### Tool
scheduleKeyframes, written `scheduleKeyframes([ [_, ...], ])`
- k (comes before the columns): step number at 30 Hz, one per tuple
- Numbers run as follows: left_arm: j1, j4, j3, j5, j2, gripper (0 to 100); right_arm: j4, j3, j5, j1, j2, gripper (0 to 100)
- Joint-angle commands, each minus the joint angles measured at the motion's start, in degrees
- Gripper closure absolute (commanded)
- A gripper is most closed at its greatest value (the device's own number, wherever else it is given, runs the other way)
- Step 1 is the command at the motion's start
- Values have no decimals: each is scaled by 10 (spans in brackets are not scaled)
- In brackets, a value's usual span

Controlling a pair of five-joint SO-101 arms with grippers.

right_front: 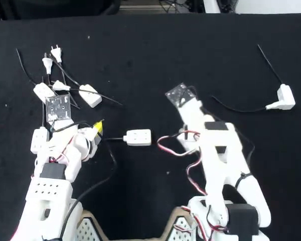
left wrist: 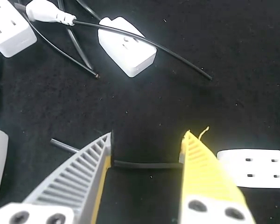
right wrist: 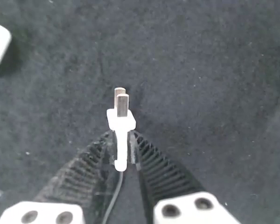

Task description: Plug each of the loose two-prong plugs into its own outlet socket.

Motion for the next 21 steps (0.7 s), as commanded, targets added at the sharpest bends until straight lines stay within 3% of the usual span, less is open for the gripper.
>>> scheduleKeyframes([
  [1, 0, -5, -7, 1, -9, 758, 3, -4, 14, 15, 4, 987],
  [8, 0, -5, -7, 1, -9, 758, -1, 7, 11, -33, 4, 984],
  [13, 0, -5, -7, 1, -9, 758, 3, 8, 10, -57, 4, 893],
  [21, 0, -4, -7, 1, -9, 758, -1, 8, 10, -55, 4, 968],
])
